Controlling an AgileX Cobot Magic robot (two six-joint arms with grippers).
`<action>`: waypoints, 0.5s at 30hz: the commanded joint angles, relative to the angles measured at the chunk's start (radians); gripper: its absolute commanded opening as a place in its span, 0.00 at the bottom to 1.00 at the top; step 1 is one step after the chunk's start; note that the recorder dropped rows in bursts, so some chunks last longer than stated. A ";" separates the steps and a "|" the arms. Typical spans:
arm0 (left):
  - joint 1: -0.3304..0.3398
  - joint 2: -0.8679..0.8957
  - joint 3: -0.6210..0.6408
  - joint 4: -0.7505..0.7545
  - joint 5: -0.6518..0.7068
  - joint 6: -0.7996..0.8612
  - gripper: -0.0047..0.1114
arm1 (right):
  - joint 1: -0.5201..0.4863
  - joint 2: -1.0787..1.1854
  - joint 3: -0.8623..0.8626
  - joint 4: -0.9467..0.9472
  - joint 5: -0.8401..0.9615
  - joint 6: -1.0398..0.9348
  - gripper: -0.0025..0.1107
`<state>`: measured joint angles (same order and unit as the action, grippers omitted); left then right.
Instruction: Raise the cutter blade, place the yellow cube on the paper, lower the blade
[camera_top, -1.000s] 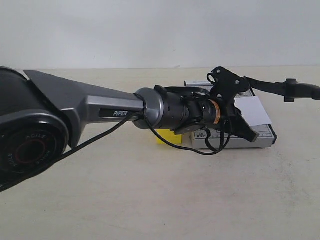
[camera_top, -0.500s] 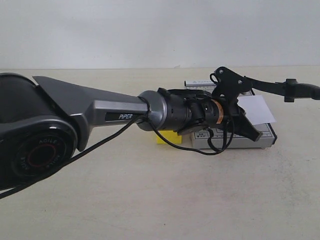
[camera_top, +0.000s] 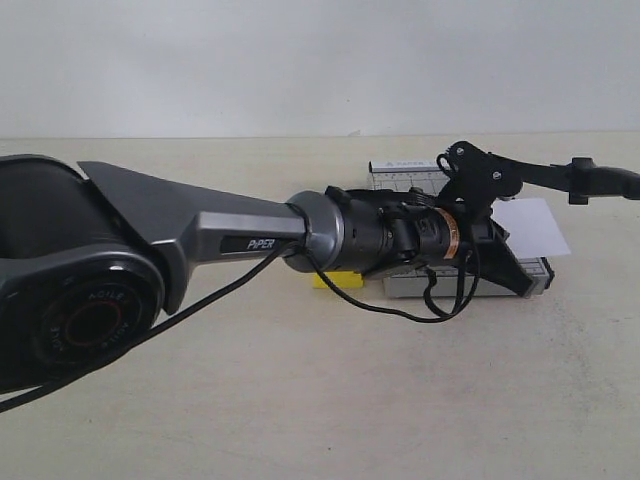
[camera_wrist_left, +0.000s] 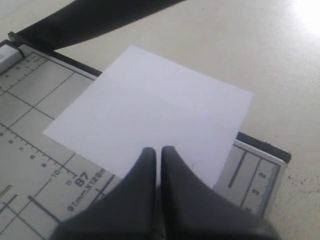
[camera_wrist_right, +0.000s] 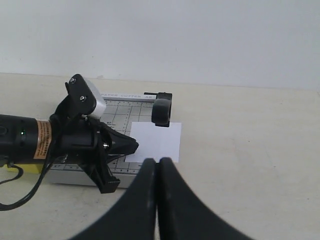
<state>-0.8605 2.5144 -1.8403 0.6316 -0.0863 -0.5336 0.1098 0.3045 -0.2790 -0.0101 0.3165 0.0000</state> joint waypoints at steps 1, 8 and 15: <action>-0.008 0.045 0.001 0.004 0.003 -0.009 0.08 | 0.002 -0.002 0.000 0.001 -0.013 0.000 0.02; -0.005 0.047 -0.001 0.004 -0.071 -0.009 0.08 | 0.002 -0.002 0.000 0.010 -0.005 0.000 0.02; 0.014 0.047 -0.021 0.004 -0.036 -0.009 0.08 | 0.002 -0.002 0.000 0.010 0.002 0.000 0.02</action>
<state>-0.8570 2.5454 -1.8591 0.6316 -0.1739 -0.5357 0.1098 0.3045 -0.2790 0.0000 0.3208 0.0000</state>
